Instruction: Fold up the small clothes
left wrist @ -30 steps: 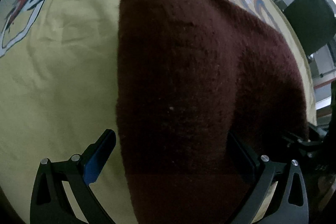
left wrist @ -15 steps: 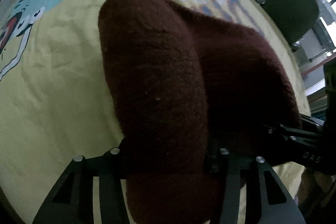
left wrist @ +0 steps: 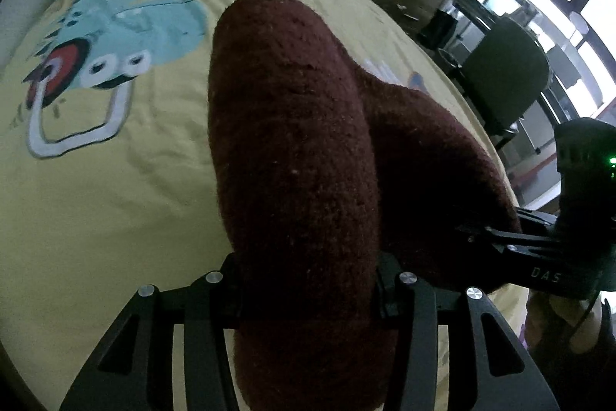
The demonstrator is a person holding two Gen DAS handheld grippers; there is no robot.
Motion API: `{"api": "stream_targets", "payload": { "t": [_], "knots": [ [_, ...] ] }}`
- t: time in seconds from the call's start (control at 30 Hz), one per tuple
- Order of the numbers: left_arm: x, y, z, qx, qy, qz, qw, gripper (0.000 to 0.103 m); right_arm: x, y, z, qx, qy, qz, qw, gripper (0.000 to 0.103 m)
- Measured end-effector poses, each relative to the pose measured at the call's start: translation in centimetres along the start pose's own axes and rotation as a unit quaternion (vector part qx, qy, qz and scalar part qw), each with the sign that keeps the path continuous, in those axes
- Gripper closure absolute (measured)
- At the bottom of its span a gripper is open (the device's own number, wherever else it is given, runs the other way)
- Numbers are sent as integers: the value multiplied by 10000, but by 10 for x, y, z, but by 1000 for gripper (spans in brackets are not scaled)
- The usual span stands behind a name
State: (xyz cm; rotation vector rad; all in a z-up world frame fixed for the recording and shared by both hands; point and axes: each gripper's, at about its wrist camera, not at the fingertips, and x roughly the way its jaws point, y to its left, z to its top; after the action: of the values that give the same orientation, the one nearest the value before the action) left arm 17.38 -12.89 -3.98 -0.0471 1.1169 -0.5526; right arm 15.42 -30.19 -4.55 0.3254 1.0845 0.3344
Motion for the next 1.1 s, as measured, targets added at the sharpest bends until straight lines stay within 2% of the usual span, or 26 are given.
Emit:
{"api": "stream_targets", "payload": {
  "t": [0.13,0.23,0.3,0.37,0.4,0.47,0.5,0.53,0.63,0.7,0.73,0.83,1.0,1.1],
  "knots": [
    [4,38,-26,-255,119,28,9996,60,40,23,-15,-101,293,-153,9994,64],
    [27,57,-50,-510,418,114,9978,58,70,25,-30,-137,572,-401,9975,61],
    [37,75,-67,-663,540,242,9960,53,87,27,-41,-279,707,-632,9951,51],
    [42,82,-76,-758,419,410,9954,35,94,28,-51,-426,687,-756,9939,42],
    [42,84,-78,-816,383,450,9949,33,94,29,-53,-470,643,-817,9935,34],
    [41,87,-79,-947,363,416,9940,28,94,28,-55,-492,588,-897,9930,30],
    [40,86,-80,-998,385,444,9933,26,93,27,-55,-456,601,-927,9928,26],
    [40,86,-78,-1016,418,506,9927,21,92,27,-55,-440,601,-980,9924,23],
    [32,81,-72,-834,332,657,9938,20,84,25,-51,-505,439,-1078,9919,22],
    [23,78,-71,-722,213,821,9938,12,76,24,-45,-594,289,-1218,9904,17],
    [18,77,-72,-689,160,877,9936,1,71,24,-45,-613,233,-1272,9897,16],
    [3,75,-78,-693,14,952,9930,1,55,24,-47,-636,73,-1261,9900,0],
    [-4,74,-85,-659,-189,1288,9893,1,43,15,-56,-590,-194,-1404,9881,0],
    [4,84,-88,-697,-87,1472,9866,1,47,-1,-61,-388,-174,-1385,9895,0]
  ]
}}
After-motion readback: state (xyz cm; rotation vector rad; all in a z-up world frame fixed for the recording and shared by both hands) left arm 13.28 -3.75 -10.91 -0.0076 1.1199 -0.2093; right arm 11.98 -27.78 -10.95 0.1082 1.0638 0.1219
